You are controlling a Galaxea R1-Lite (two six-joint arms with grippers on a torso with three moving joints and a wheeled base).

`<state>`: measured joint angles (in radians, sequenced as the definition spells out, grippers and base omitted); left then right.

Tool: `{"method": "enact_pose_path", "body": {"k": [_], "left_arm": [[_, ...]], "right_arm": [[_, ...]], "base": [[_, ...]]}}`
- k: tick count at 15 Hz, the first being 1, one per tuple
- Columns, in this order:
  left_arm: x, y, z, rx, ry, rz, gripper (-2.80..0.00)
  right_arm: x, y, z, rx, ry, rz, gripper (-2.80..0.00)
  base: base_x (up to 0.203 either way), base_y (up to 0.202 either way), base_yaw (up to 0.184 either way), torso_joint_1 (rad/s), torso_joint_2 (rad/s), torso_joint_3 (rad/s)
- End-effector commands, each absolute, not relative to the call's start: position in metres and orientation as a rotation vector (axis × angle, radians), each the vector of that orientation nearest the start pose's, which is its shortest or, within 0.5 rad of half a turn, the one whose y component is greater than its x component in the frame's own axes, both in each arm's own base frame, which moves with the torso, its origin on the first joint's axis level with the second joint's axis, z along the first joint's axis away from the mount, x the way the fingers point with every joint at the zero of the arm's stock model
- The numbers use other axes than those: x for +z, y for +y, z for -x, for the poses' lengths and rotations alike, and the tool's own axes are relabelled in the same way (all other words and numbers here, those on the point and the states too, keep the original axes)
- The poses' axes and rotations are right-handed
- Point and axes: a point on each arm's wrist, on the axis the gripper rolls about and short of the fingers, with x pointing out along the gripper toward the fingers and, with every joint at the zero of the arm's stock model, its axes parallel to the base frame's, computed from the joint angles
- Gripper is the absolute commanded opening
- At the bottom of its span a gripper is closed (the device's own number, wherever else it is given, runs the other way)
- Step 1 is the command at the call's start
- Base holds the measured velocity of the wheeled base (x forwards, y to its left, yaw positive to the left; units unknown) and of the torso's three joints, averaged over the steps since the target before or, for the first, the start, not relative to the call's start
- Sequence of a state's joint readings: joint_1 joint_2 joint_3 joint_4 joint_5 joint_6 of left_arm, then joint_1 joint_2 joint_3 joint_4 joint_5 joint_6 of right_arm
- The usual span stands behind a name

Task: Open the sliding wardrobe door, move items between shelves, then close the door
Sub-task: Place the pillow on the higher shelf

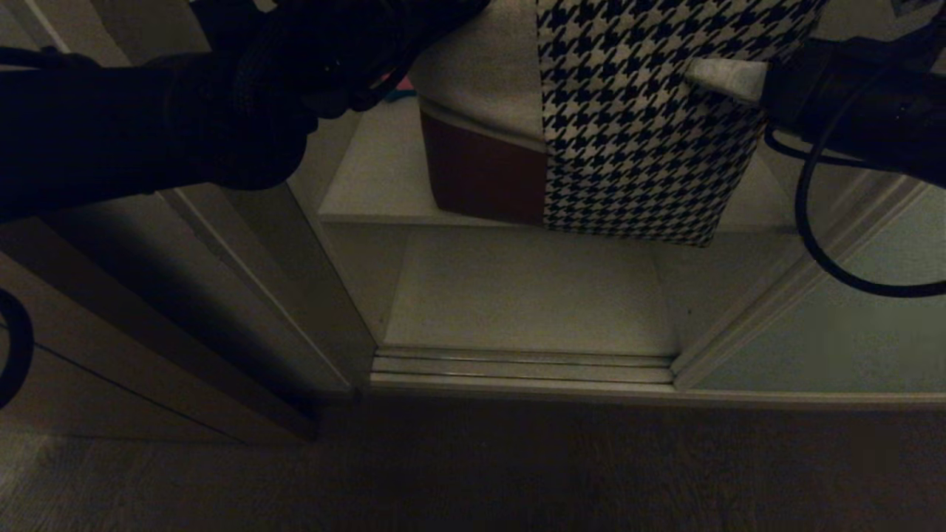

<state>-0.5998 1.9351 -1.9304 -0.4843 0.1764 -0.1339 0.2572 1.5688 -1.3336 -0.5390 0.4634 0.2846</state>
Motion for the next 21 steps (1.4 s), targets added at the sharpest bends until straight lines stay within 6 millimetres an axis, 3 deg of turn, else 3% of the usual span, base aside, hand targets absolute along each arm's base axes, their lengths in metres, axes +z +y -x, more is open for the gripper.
{"method": "enact_pose_path", "body": {"k": [1,7,10,19,20,21], "left_arm": [[0.406,-0.206,-0.306,-0.446,-0.427,0.305,-2.8],[0.413,-0.205,-0.297,-0.441,-0.461,0.215,-2.8],[0.416,-0.201,-0.29,-0.327,-0.453,0.106,-2.8],[0.417,-0.204,-0.282,-0.323,-0.406,0.087,-2.8],[0.417,-0.204,-0.282,-0.323,-0.406,0.088,0.0],[0.416,-0.205,-0.283,-0.325,-0.402,0.087,0.0]], "right_arm": [[0.362,0.086,-0.28,0.72,-0.221,-0.218,-2.8],[0.364,0.086,-0.283,0.71,-0.233,-0.193,-2.8],[0.362,0.084,-0.284,0.706,-0.221,-0.198,-2.8],[0.362,0.084,-0.285,0.71,-0.217,-0.202,-2.8],[0.361,0.084,-0.285,0.71,-0.216,-0.202,-2.8],[0.361,0.084,-0.286,0.71,-0.213,-0.202,-2.8]], "base": [[0.0,0.0,0.0,0.0,0.0,0.0],[0.0,0.0,0.0,0.0,0.0,0.0],[0.0,0.0,0.0,0.0,0.0,0.0],[0.0,0.0,0.0,0.0,0.0,0.0],[0.0,0.0,0.0,0.0,0.0,0.0],[0.0,0.0,0.0,0.0,0.0,0.0]]}}
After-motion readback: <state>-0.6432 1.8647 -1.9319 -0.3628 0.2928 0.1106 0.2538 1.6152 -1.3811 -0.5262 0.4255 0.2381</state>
